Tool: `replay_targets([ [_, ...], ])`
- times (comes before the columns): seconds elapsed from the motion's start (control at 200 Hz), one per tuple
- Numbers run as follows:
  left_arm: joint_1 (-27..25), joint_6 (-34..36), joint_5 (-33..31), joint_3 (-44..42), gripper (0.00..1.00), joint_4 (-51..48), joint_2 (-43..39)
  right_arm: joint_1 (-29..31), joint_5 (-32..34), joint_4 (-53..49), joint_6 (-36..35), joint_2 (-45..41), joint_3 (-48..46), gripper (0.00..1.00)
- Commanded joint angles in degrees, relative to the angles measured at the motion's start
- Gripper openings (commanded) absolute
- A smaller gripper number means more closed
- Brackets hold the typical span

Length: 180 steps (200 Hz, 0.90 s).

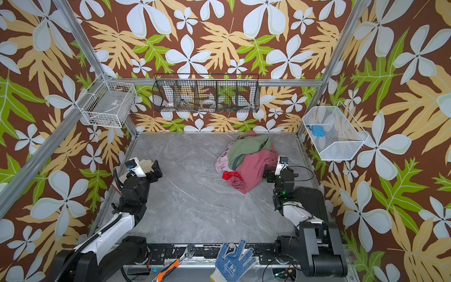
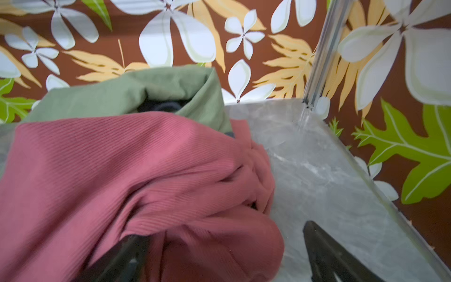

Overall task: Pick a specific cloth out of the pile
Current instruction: 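Reach the right gripper into the pile and grasp the pink ribbed shirt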

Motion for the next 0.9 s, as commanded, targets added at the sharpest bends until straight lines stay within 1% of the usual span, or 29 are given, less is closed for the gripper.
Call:
replay_targets([
  [0.0,0.0,-7.6,3.3,0.5,0.98,-6.5,-2.2,-0.1,-1.7,-9.6,3.5,-3.7,0.5,0.99],
  [0.1,-1.4,-10.7,3.4,-0.3,1.0,-7.5,-3.9,0.0,-4.1,-19.2,5.0,-4.9,3.8,0.98],
  [0.24,-5.4,-12.6,0.6,-1.0,1.0,-9.6,-5.8,-0.1,-6.1,-33.0,8.1,-3.9,9.8,0.92],
  [0.285,-6.4,-13.7,0.4,-0.9,1.0,-10.9,-6.1,-0.1,-6.8,-36.0,9.3,-4.1,10.9,0.91],
  [0.355,-7.6,-15.2,0.1,-1.2,1.0,-12.5,-6.7,-0.1,-8.0,-37.9,11.2,-5.4,10.9,0.9],
  [0.455,-8.8,-16.9,-0.1,-2.1,1.0,-14.0,-7.7,0.0,-8.1,-39.2,14.0,-8.2,10.4,0.9],
  [0.726,-9.4,-18.9,1.0,-4.6,1.0,-16.2,-10.4,-0.1,-9.7,-44.0,20.0,-11.7,11.5,0.85],
  [0.846,-9.5,-19.5,1.5,-4.9,1.0,-17.3,-10.7,-0.1,-6.8,-49.7,21.0,-11.8,13.2,0.83],
  [0.896,-9.5,-20.1,1.9,-4.9,1.0,-17.5,-10.4,0.0,-6.7,-51.3,21.3,-11.7,13.6,0.81],
])
